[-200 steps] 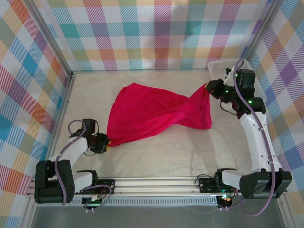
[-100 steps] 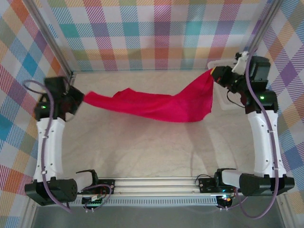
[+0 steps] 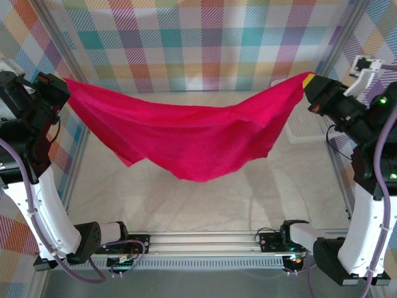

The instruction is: Fold the inside-out t-shirt

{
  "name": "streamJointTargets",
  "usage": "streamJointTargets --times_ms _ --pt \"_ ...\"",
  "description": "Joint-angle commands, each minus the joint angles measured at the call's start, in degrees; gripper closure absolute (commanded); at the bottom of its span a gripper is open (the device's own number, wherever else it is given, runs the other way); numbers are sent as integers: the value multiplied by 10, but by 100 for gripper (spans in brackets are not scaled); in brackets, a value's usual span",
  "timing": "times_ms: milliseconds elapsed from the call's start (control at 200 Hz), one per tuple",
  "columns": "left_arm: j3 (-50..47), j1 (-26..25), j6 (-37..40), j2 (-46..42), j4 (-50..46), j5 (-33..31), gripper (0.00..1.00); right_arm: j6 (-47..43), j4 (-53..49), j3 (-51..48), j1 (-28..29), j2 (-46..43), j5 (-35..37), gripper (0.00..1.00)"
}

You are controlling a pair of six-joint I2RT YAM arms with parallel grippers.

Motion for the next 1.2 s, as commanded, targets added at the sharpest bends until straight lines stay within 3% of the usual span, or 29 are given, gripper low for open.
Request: streamJointTargets --times_ms 0,110,245,380,445,495,555,595,650,750,890,1055,1195 --pt "19 9 18 5 6 8 100 -26 -41 51 -5 32 37 100" --pt "-12 9 16 15 25 24 100 -26 -43 54 -5 74 43 100" --pt "-140 8 11 58 85 84 100 -12 3 -24 -4 130 30 100" --pt "-179 -9 17 206 92 119 100 9 79 -111 -4 220 34 100" --pt "-130 -18 21 302 59 117 100 17 115 -127 -4 282 31 93" --pt "-80 -26 21 370 30 105 100 20 118 -113 -4 335 28 78" --pt "-22 -34 23 436 -2 79 67 21 96 -76 -4 395 16 53" --pt "4 -37 26 466 -20 55 56 20 74 -50 -3 431 -1 44" --pt "13 -39 28 485 -42 30 44 17 43 -32 -1 457 -11 40" --pt "-93 -45 29 440 -20 0 38 12 35 -95 12 437 -18 36" --pt "-382 -60 9 273 114 18 38 44 151 -367 50 305 -55 35" --pt "-642 -81 -18 103 199 57 38 53 180 -580 151 185 -15 37" --pt "-779 -86 -39 28 230 80 38 72 168 -679 247 127 35 38"
